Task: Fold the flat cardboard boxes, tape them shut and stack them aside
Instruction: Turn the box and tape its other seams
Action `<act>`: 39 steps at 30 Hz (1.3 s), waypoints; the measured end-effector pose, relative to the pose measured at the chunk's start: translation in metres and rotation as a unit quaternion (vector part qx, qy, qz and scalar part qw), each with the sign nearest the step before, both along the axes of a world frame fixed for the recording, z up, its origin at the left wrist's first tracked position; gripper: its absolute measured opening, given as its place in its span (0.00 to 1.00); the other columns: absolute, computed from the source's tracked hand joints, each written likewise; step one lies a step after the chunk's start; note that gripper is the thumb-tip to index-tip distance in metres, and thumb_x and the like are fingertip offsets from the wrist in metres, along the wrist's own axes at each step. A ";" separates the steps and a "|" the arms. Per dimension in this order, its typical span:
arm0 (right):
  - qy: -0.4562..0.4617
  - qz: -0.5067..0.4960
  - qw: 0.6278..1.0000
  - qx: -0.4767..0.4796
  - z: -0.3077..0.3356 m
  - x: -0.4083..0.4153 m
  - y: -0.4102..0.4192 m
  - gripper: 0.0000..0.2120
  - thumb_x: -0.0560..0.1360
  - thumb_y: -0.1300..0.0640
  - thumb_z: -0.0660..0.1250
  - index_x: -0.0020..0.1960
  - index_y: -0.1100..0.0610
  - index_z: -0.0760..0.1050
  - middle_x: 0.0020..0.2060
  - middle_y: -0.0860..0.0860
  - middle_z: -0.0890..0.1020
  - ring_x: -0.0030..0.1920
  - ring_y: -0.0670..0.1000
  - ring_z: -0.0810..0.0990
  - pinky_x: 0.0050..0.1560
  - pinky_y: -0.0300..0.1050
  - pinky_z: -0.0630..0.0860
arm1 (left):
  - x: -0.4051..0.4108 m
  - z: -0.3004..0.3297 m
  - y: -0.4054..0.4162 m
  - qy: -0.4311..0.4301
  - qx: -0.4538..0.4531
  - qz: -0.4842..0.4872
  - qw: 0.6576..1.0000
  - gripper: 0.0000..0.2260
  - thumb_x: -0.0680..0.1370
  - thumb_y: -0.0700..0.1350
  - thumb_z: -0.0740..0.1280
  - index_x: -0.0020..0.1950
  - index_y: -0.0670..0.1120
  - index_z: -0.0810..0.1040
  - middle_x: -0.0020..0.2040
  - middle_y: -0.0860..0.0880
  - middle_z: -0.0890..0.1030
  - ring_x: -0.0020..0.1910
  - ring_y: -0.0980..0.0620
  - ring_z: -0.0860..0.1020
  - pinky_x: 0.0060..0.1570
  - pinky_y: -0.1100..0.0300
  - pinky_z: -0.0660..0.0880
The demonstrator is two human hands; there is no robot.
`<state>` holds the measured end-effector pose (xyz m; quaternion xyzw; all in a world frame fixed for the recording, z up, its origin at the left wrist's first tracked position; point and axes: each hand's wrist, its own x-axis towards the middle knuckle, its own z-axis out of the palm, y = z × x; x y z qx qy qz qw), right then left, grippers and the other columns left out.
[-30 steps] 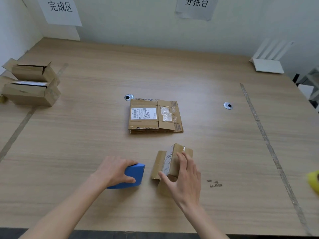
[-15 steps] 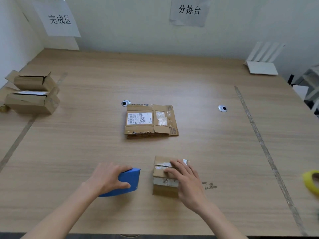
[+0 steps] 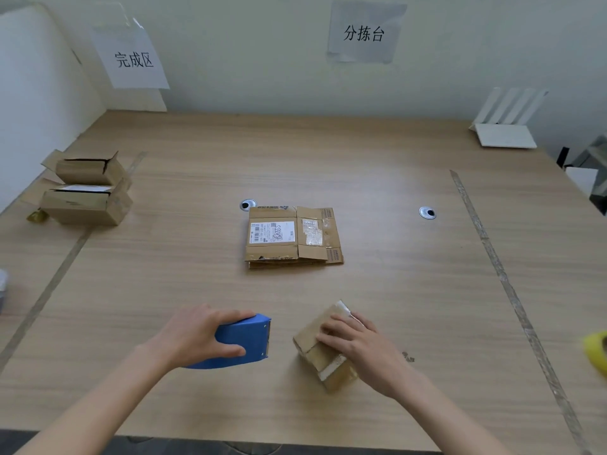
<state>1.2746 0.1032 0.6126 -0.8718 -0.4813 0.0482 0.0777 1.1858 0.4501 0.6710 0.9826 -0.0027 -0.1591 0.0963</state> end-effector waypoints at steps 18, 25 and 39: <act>0.184 -0.225 0.949 0.119 -0.017 -0.049 -0.015 0.25 0.82 0.45 0.64 0.76 0.39 0.63 0.80 0.33 0.46 0.80 0.41 0.52 0.75 0.42 0.65 | -0.010 0.020 -0.036 -0.020 -0.005 -0.037 0.999 0.31 0.71 0.72 0.62 0.73 0.73 0.61 0.55 0.66 0.81 0.39 0.68 0.73 0.40 0.70 0.71; 0.094 -0.184 0.952 0.227 0.006 -0.068 -0.012 0.20 0.81 0.56 0.66 0.72 0.45 0.73 0.75 0.38 0.68 0.77 0.41 0.63 0.75 0.38 0.64 | -0.011 0.032 -0.066 -0.031 -0.017 -0.087 0.996 0.31 0.70 0.74 0.60 0.73 0.75 0.58 0.55 0.66 0.81 0.39 0.66 0.73 0.40 0.69 0.71; 0.627 -0.245 0.630 0.387 0.041 -0.080 0.017 0.18 0.81 0.48 0.68 0.69 0.51 0.78 0.63 0.50 0.83 0.65 0.52 0.81 0.65 0.51 0.79 | -0.016 0.059 -0.091 -0.057 -0.090 -0.107 0.988 0.28 0.71 0.75 0.62 0.69 0.80 0.58 0.48 0.73 0.78 0.41 0.73 0.74 0.37 0.76 0.65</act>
